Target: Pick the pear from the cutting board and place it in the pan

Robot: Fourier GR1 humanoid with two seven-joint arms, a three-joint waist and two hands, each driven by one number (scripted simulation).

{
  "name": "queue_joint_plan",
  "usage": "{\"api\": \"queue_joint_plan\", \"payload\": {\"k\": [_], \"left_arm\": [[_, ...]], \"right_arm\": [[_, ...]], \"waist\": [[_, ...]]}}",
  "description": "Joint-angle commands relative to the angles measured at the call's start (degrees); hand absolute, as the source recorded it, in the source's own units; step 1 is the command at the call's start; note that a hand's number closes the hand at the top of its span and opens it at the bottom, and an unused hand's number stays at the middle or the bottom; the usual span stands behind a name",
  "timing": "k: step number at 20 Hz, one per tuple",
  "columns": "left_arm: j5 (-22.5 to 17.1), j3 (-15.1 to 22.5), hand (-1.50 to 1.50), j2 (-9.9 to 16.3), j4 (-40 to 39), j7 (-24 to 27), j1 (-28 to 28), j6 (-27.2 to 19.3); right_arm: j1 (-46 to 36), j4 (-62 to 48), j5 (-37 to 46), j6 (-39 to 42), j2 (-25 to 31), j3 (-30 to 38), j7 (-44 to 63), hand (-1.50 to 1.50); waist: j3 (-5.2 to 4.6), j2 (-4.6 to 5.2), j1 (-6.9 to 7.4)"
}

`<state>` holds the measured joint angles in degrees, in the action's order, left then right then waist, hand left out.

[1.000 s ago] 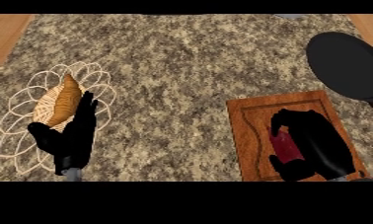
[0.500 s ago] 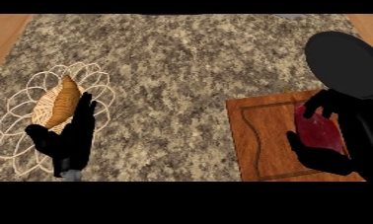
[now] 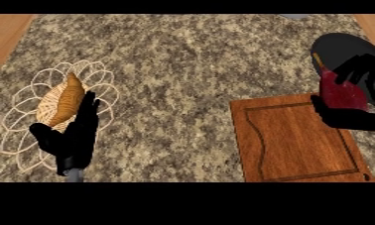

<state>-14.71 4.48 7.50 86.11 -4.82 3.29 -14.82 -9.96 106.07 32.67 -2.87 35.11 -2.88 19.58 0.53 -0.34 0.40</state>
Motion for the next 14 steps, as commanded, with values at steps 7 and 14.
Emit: {"api": "queue_joint_plan", "payload": {"k": [7,14], "left_arm": [[0.4,-0.3,0.00,-0.8,-3.6,-3.8,-3.1,-0.8],[0.6,1.8,0.00,-0.6,-0.8,-4.0,-0.4,1.4]], "right_arm": [[-13.7,-34.1,1.1,-7.6,0.9,8.9,-19.1,1.50],[-25.5,-59.8,0.7,-12.6,-0.7,12.7,-29.7,1.50]], "waist": [[-0.45,0.91,0.97],[-0.34,1.38,2.96]]}}
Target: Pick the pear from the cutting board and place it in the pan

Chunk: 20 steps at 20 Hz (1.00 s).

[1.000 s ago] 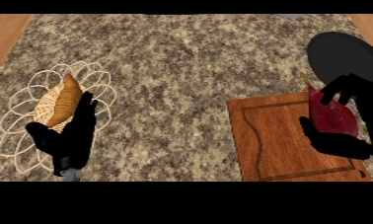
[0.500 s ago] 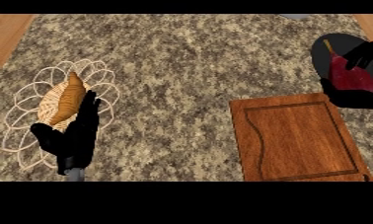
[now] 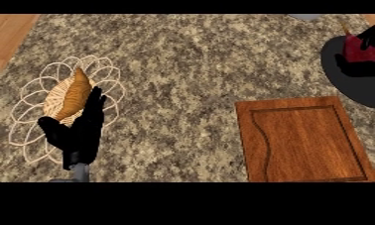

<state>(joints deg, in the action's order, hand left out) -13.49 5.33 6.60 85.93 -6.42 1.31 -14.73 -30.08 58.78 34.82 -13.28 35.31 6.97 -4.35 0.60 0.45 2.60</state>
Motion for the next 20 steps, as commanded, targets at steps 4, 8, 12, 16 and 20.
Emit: {"api": "queue_joint_plan", "payload": {"k": [4,8,12,16,20], "left_arm": [[-0.4,0.4,0.00,-0.7,-3.5,-0.4,-0.2,1.3],[-0.3,1.3,0.00,-1.4,-3.8,-0.4,-1.1,1.7],[0.4,1.8,0.00,-1.0,-3.4,-1.3,-1.6,1.7],[0.4,1.9,0.00,-1.8,-4.2,0.2,-1.2,1.9],[-0.2,1.5,0.00,-1.0,-2.0,-0.9,-0.6,2.2]], "right_arm": [[-9.6,-23.3,-0.2,-4.9,1.5,5.0,-11.4,1.50],[-10.5,-30.6,7.3,-5.5,4.9,1.2,-6.0,-1.50],[-15.0,-37.4,5.1,-0.6,4.1,2.4,-10.7,-1.50],[-14.1,-39.3,3.0,-5.0,3.4,5.1,-18.1,-1.50],[-16.4,-40.7,-5.1,0.6,1.6,11.8,-24.1,-1.50]], "waist": [[-0.31,1.44,1.99],[-0.44,2.00,2.65],[-0.22,2.04,3.21],[-0.02,2.45,2.99],[0.16,2.04,2.86]]}}
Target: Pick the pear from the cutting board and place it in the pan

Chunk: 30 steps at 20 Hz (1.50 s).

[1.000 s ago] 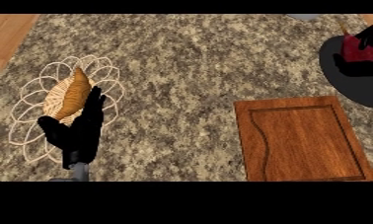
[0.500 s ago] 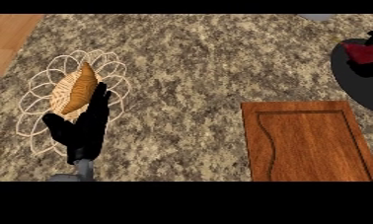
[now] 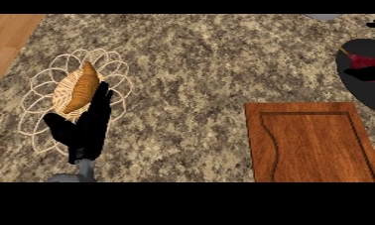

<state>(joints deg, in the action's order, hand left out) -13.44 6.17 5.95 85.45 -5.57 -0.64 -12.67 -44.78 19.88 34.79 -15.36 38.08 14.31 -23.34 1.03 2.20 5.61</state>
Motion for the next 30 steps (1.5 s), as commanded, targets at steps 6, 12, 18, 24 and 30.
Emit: {"api": "queue_joint_plan", "payload": {"k": [6,12,18,24,30], "left_arm": [[-0.2,-0.5,0.00,-0.7,-3.0,-1.2,1.9,-1.0],[-0.2,-0.4,0.00,-0.8,-1.8,-1.6,3.0,-1.1],[-0.4,-1.0,0.00,-0.2,-1.9,-0.9,4.6,-0.4],[0.3,-0.5,0.00,-1.0,-1.1,-1.6,4.4,-1.4],[-0.1,-1.7,0.00,-0.5,-1.7,-1.0,4.5,-0.8]], "right_arm": [[-4.2,-5.5,-15.8,16.7,1.4,13.9,-9.3,-1.50],[-2.3,-9.9,-22.0,33.3,6.9,19.5,-11.8,-1.50],[1.3,-11.6,-23.8,50.1,12.3,20.7,-15.4,-1.50],[6.7,-9.8,-23.3,54.7,14.0,19.7,-19.4,-1.50],[10.5,-8.9,-25.0,55.5,15.7,20.7,-19.4,-1.50]], "waist": [[-0.45,0.13,-1.65],[-0.46,-0.24,-2.66],[-0.53,-0.56,-3.15],[-0.53,-0.79,-3.44],[-0.63,-1.17,-4.01]]}}
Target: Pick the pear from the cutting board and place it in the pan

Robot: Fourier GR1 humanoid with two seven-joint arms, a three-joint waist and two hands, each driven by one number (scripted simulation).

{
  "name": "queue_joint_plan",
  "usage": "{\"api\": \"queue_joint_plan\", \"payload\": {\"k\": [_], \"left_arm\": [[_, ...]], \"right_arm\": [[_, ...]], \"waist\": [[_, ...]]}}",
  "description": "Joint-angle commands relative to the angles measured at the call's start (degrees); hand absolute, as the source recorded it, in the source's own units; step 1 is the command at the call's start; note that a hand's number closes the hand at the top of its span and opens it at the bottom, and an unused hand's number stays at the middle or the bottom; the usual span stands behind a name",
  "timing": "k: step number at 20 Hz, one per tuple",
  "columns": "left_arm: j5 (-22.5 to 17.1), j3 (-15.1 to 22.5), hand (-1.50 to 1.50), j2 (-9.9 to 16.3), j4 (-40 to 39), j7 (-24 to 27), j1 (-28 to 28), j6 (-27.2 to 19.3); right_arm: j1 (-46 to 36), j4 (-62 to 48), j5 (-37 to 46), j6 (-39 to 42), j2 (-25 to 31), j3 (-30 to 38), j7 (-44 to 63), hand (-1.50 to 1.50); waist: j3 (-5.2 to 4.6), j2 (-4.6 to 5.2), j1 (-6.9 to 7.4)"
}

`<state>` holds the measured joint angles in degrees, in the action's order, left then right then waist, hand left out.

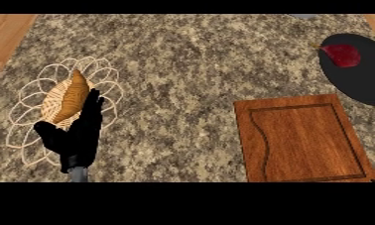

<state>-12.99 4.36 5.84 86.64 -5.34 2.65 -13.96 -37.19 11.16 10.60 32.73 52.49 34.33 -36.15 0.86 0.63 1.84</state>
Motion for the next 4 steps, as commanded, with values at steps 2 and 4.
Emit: {"api": "queue_joint_plan", "payload": {"k": [2,4], "left_arm": [[0.5,1.0,0.00,-0.6,-4.6,-0.4,0.9,0.9],[-1.1,-1.3,0.00,-0.2,-6.3,1.9,1.9,2.1]], "right_arm": [[2.3,0.5,-0.9,6.7,0.7,0.3,-5.3,-1.50],[3.3,0.9,-1.0,6.3,-0.3,0.0,-6.0,-1.50]], "waist": [[-0.54,0.26,-0.40],[-0.56,0.33,-0.27]]}}
